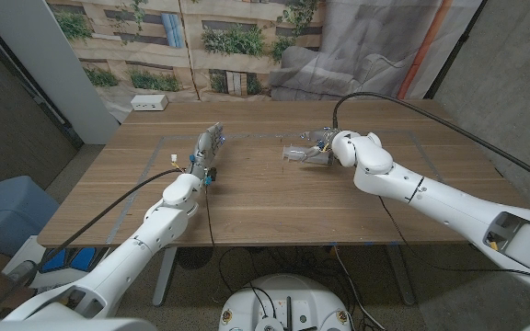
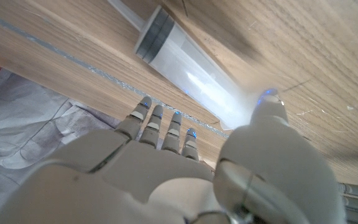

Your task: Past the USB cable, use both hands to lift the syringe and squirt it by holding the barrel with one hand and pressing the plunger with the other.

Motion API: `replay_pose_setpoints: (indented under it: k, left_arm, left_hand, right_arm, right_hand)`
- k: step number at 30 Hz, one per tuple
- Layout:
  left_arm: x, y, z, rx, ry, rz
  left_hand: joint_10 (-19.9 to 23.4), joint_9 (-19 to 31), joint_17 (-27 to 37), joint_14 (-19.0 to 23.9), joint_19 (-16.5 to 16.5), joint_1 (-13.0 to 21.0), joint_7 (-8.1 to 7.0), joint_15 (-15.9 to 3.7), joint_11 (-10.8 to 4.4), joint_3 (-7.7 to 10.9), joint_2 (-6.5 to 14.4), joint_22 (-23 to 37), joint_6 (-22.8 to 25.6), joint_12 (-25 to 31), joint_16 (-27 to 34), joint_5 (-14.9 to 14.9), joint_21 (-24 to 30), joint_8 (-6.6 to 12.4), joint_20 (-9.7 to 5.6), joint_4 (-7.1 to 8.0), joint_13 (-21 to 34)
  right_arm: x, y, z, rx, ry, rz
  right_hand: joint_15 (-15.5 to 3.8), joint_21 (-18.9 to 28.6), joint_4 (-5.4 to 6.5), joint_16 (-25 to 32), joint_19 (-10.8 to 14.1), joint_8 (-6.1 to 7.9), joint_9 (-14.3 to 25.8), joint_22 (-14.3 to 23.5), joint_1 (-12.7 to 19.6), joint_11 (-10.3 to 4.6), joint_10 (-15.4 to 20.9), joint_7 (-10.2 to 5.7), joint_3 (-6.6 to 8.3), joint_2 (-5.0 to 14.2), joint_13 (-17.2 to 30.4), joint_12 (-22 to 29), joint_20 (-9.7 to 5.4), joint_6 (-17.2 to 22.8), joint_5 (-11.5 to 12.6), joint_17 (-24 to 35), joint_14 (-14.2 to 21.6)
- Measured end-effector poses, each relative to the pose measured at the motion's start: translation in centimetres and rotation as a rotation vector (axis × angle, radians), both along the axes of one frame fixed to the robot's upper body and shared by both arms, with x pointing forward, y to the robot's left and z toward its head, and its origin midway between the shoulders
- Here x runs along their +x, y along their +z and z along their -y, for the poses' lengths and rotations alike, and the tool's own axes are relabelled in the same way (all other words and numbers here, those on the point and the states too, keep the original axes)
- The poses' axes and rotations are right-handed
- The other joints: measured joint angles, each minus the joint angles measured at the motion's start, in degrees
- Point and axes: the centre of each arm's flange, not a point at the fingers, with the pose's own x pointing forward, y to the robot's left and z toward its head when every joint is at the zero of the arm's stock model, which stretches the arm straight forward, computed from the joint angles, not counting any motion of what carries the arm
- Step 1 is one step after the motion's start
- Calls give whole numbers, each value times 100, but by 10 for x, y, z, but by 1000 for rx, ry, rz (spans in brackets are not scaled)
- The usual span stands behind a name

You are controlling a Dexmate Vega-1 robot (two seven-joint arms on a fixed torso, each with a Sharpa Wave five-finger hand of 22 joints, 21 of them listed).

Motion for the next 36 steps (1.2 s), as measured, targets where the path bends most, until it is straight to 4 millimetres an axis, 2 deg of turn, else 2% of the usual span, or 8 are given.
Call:
replay_pose_setpoints:
  k: [7,9,11,17,23,27,28,36]
  left_arm:
    - [0,5,-4,21,-8,25]
    - [1,4,-6,19,-2,20]
    - [0,6,-7,18,-6,37]
    - [-2,8,-11,20,4,59]
    - [-4,7,-16,17,16,67]
    - [-3,4,-17,14,18,63]
    - [-5,6,-17,9,18,75]
    - [-2,1,-18,-6,11,83]
  left_hand:
    - [0,0,0,0,0,0,0,0,0,0,0,0,0,0,0,0,0,0,0,0,0]
    - [0,0,0,0,0,0,0,0,0,0,0,0,0,0,0,0,0,0,0,0,0]
    - [0,0,0,0,0,0,0,0,0,0,0,0,0,0,0,0,0,0,0,0,0]
    - [0,0,0,-21,0,0,0,-21,0,0,0,0,0,0,0,0,0,0,0,0,0]
    - [-32,0,0,-21,0,0,0,-21,32,0,0,0,0,0,0,0,0,0,0,0,0]
    - [-32,0,0,-21,0,0,0,-21,31,0,0,0,0,0,0,0,0,0,0,-1,0]
    - [-32,0,0,-21,0,0,0,-21,32,0,0,0,0,0,0,0,0,0,0,0,0]
    - [-31,0,0,-21,0,0,0,-21,31,0,0,0,0,0,0,0,0,0,0,-1,0]
  right_arm:
    - [-1,4,15,113,61,12]
    - [-3,5,10,145,99,21]
    - [-2,4,26,208,96,26]
    - [-4,1,40,358,142,51]
    - [-7,-4,56,507,167,76]
    - [-10,0,52,577,210,99]
    - [-10,-8,67,609,186,98]
    - [-12,-13,84,779,224,138]
  right_hand:
    - [-106,0,65,-1,-133,0,-32,0,-242,-8,-168,47,-17,105,-92,0,-136,-16,0,-53,-228]
    - [-132,21,95,-1,-88,0,-36,0,-260,-9,-187,55,-14,123,-113,0,-176,-8,0,-68,-254]
    - [-154,28,102,-1,-45,0,-36,0,-309,-9,-187,71,-7,171,-130,0,-219,7,0,-77,-276]
    - [-259,73,142,-1,45,36,-62,-7,-430,-31,-208,126,-16,173,-197,0,-308,64,0,-120,-294]
    - [-267,73,165,-1,97,36,-62,-27,-484,-62,-195,167,-40,224,-242,26,-359,105,0,-148,-302]
    - [-301,73,182,1,87,80,-87,-27,-603,-84,-173,173,-23,210,-279,26,-413,181,0,-170,-268]
    - [-309,73,182,25,87,80,-89,-27,-635,-103,-154,175,-23,242,-285,35,-413,179,0,-173,-260]
    - [-400,73,197,46,147,80,-89,-26,-678,-100,-70,157,-39,285,-361,68,-472,266,0,-225,-210]
